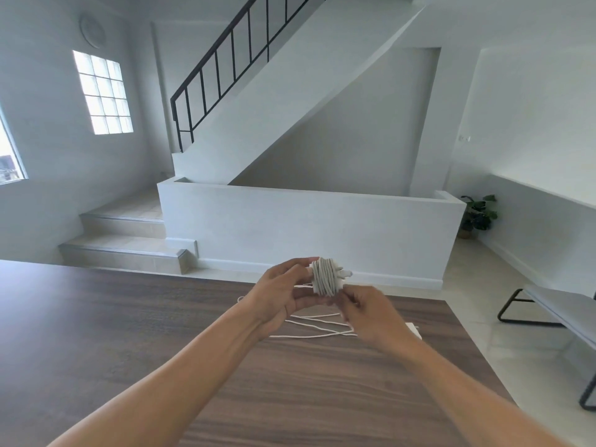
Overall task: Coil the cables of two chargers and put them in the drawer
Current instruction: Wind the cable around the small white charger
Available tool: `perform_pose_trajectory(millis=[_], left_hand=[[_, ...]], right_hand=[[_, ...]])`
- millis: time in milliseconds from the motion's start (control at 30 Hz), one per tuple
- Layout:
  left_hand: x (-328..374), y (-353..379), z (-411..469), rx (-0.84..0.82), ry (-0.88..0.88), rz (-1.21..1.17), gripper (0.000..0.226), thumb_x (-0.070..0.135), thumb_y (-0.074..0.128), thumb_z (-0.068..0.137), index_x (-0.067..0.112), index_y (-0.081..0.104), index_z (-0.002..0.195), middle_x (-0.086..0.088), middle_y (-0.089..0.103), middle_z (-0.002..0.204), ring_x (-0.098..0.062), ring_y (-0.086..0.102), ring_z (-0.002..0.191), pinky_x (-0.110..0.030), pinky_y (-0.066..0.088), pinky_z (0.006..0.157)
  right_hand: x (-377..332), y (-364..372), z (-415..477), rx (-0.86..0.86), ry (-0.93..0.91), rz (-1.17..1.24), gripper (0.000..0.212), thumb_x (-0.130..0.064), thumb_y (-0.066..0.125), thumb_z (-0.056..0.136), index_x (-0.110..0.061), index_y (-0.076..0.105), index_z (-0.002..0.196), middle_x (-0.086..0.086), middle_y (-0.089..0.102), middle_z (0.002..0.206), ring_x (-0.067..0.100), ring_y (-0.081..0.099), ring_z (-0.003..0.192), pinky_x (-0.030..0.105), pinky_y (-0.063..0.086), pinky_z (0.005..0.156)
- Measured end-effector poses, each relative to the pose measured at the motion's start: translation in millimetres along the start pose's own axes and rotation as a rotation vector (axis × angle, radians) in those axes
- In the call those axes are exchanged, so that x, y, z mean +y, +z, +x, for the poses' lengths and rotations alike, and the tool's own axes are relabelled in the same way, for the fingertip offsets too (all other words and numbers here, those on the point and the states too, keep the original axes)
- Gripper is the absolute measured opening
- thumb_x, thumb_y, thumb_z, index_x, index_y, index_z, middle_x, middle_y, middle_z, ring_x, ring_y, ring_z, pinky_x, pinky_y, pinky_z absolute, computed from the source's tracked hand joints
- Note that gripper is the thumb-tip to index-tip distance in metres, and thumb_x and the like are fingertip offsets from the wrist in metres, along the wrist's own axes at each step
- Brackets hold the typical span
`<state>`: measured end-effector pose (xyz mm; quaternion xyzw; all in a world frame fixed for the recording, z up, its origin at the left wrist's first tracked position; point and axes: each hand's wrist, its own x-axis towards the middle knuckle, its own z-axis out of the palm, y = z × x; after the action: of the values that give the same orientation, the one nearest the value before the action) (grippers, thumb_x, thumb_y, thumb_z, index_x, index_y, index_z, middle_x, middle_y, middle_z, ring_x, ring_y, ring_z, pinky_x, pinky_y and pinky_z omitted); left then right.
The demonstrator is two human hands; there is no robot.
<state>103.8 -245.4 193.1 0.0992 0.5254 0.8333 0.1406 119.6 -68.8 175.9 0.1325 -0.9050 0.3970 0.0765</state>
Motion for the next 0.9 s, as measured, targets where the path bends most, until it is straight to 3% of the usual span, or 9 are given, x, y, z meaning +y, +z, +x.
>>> perform_pose_trajectory(millis=[100, 200, 267, 367, 433, 500, 633, 800, 900], left_hand=[[-5, -1, 5, 0.093, 0.0, 0.04, 0.025, 0.006, 0.047, 0.099, -0.001, 0.066, 0.114, -0.022, 0.071, 0.11, -0.031, 0.072, 0.09, -0.038, 0.061, 0.079], [-5, -4, 9, 0.189, 0.014, 0.085, 0.026, 0.008, 0.048, 0.098, 0.0, 0.065, 0.117, -0.019, 0.072, 0.111, -0.031, 0.071, 0.095, -0.04, 0.059, 0.087], [-9, -4, 10, 0.248, 0.023, 0.095, 0.023, 0.009, 0.051, 0.097, 0.002, 0.065, 0.115, -0.019, 0.073, 0.108, -0.029, 0.072, 0.091, -0.04, 0.059, 0.085], [-15, 0, 11, 0.31, 0.02, 0.11, 0.023, 0.009, 0.054, 0.095, 0.001, 0.065, 0.114, -0.022, 0.071, 0.11, -0.03, 0.072, 0.083, -0.038, 0.06, 0.078], [-17, 3, 11, 0.308, 0.026, 0.091, 0.024, 0.008, 0.054, 0.095, 0.0, 0.064, 0.115, -0.023, 0.071, 0.111, -0.031, 0.072, 0.084, -0.037, 0.06, 0.075], [-17, 5, 11, 0.305, 0.034, 0.091, 0.024, 0.008, 0.054, 0.095, 0.001, 0.063, 0.116, -0.023, 0.071, 0.109, -0.029, 0.072, 0.08, -0.036, 0.06, 0.075], [-18, 11, 11, 0.289, 0.057, 0.108, 0.021, 0.007, 0.053, 0.095, 0.005, 0.06, 0.114, -0.023, 0.071, 0.103, -0.024, 0.072, 0.073, -0.035, 0.06, 0.075], [-16, 13, 11, 0.215, 0.099, 0.066, 0.037, 0.003, 0.048, 0.096, 0.027, 0.061, 0.121, -0.014, 0.073, 0.098, -0.025, 0.07, 0.079, -0.04, 0.059, 0.086], [-16, 14, 11, 0.197, 0.104, 0.058, 0.03, 0.004, 0.047, 0.098, 0.015, 0.067, 0.118, -0.015, 0.073, 0.104, -0.024, 0.07, 0.079, -0.04, 0.058, 0.089]], right_hand=[[-7, 13, -12, 0.013, -0.004, -0.031, 0.029, -0.024, 0.047, 0.098, -0.027, 0.062, 0.073, -0.007, 0.056, 0.053, 0.007, 0.053, 0.042, 0.028, 0.046, 0.054], [-10, 16, -17, 0.021, -0.048, -0.217, 0.03, -0.03, 0.043, 0.099, -0.015, 0.059, 0.079, 0.0, 0.058, 0.058, 0.019, 0.062, 0.059, 0.033, 0.049, 0.064], [-12, 15, -19, 0.051, -0.087, -0.285, 0.028, -0.028, 0.043, 0.099, -0.018, 0.052, 0.074, -0.005, 0.053, 0.061, 0.023, 0.06, 0.066, 0.036, 0.045, 0.064], [-13, 17, -20, 0.168, -0.159, -0.333, 0.023, -0.026, 0.048, 0.098, -0.019, 0.057, 0.079, -0.008, 0.048, 0.07, 0.017, 0.044, 0.068, 0.031, 0.031, 0.062], [-10, 21, -20, 0.28, -0.188, -0.285, 0.023, -0.025, 0.053, 0.096, -0.017, 0.057, 0.076, -0.009, 0.048, 0.067, 0.015, 0.043, 0.064, 0.029, 0.03, 0.061], [-5, 26, -19, 0.367, -0.195, -0.187, 0.021, -0.023, 0.058, 0.094, -0.013, 0.06, 0.075, -0.007, 0.056, 0.066, 0.017, 0.05, 0.062, 0.033, 0.038, 0.059], [-2, 30, -19, 0.468, -0.192, 0.031, 0.007, -0.018, 0.066, 0.09, -0.015, 0.072, 0.093, -0.005, 0.067, 0.073, 0.012, 0.06, 0.066, 0.03, 0.049, 0.064], [-1, 29, -16, 0.515, -0.209, 0.12, 0.012, -0.011, 0.068, 0.087, -0.019, 0.072, 0.096, -0.008, 0.069, 0.081, 0.01, 0.064, 0.072, 0.022, 0.05, 0.068], [-1, 29, -13, 0.541, -0.236, 0.122, 0.014, -0.009, 0.067, 0.088, -0.018, 0.071, 0.098, -0.008, 0.067, 0.086, 0.008, 0.063, 0.077, 0.015, 0.049, 0.07]])
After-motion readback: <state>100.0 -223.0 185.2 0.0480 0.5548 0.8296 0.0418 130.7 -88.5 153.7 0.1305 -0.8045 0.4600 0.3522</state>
